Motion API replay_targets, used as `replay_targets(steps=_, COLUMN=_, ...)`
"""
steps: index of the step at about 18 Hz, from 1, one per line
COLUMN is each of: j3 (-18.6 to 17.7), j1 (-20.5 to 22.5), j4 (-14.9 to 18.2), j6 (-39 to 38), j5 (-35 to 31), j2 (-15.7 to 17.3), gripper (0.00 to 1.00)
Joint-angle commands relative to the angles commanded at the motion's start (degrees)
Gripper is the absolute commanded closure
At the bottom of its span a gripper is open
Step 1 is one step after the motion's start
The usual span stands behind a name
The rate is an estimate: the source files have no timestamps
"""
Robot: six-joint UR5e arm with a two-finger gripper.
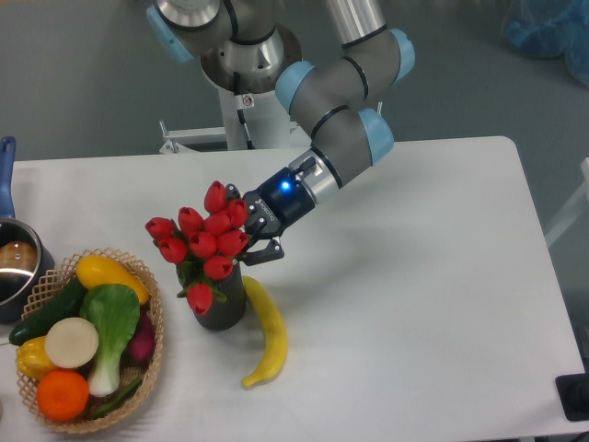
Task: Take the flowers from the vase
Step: 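Close the gripper on the tulip stems, then lift the tulip bunch straight up out of the grey vase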
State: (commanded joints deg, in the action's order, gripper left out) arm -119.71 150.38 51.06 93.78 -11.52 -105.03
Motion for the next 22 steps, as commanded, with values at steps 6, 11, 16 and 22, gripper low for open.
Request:
replay_targets(steps=6, j3=-0.7, j1=0.3, j4=0.0, j6=-0.1, j5=5.3, j2=0.1, gripper=0.60)
replay_targets(steps=11, j3=-0.7, j1=0.5, j4=0.1, j6=-0.8, j5=9.8, j2=1.8, gripper=0.59)
replay_targets(steps=16, j3=1.3, j1=1.7, j4=0.3, j6=-4.1, j5=9.9, j2=3.7, gripper=0.59)
replay_targets(steps=22, j3=4.4, j1=2.6, j4=0.4, j6=-10.5, j5=8.4, j2=7.3, gripper=0.59)
